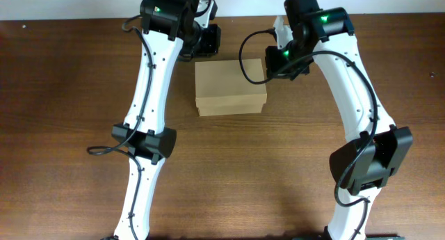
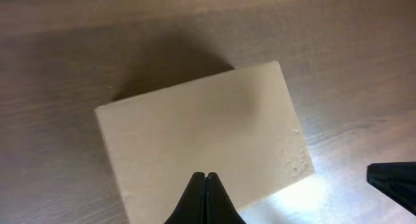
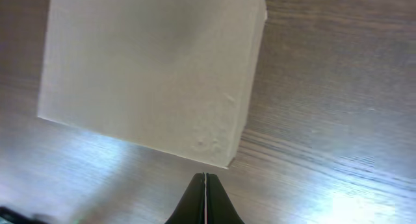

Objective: Pack container
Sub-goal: 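Press the closed lid down with both grippers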

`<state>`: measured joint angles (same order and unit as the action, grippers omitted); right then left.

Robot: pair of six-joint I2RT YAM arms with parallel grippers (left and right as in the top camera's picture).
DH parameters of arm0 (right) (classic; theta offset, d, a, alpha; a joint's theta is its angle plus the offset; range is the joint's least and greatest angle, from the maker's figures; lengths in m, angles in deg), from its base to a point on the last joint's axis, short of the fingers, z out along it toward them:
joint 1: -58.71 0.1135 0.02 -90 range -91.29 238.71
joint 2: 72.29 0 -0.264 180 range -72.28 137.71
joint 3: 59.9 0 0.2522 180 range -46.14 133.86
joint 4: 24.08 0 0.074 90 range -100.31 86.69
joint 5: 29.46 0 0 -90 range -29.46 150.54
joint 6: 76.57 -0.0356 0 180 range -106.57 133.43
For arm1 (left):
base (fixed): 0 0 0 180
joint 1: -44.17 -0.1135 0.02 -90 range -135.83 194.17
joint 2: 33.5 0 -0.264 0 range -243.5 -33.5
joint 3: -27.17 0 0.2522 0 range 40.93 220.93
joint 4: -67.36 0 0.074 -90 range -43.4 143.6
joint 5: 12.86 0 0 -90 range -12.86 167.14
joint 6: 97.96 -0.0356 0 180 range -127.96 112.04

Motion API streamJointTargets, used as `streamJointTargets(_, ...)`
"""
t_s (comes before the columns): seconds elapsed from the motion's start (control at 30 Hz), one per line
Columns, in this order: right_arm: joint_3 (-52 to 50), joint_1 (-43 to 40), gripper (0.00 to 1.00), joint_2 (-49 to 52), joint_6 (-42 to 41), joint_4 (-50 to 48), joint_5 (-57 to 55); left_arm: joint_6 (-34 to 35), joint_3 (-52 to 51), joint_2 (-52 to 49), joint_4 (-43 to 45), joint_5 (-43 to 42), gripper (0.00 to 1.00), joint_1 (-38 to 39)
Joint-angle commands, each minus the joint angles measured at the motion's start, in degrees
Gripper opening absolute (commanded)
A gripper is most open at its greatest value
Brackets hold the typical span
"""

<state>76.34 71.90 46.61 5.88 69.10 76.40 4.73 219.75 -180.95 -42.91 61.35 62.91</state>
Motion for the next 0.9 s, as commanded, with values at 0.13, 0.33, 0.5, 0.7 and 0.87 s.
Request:
streamJointTargets(0.13, 0.8, 0.3, 0.04, -0.8, 3.4, 0.3, -3.2, 1.6, -5.1, 2.0, -0.2, 11.0, 0.01, -0.6)
streamJointTargets(0.33, 0.7, 0.3, 0.04, -0.8, 3.7, 0.6, -5.2, 1.4, -10.3, 2.0, -0.2, 11.0, 0.01, -0.4)
streamJointTargets(0.5, 0.7, 0.3, 0.04, -0.2, 3.8, 0.3, -5.2, 0.9, -14.3, 2.5, -0.2, 10.5, 0.01, 0.0)
streamJointTargets(0.7, 0.7, 0.4, 0.04, 2.3, 3.7, -0.2, -4.9, 0.5, -21.5, 4.3, -0.2, 10.6, 0.01, 1.4)
streamJointTargets(0.87, 0.5, 1.2, 0.04, 4.2, 4.0, -0.4, -4.6, 0.5, -24.7, 4.4, -0.2, 10.7, 0.02, 2.1)
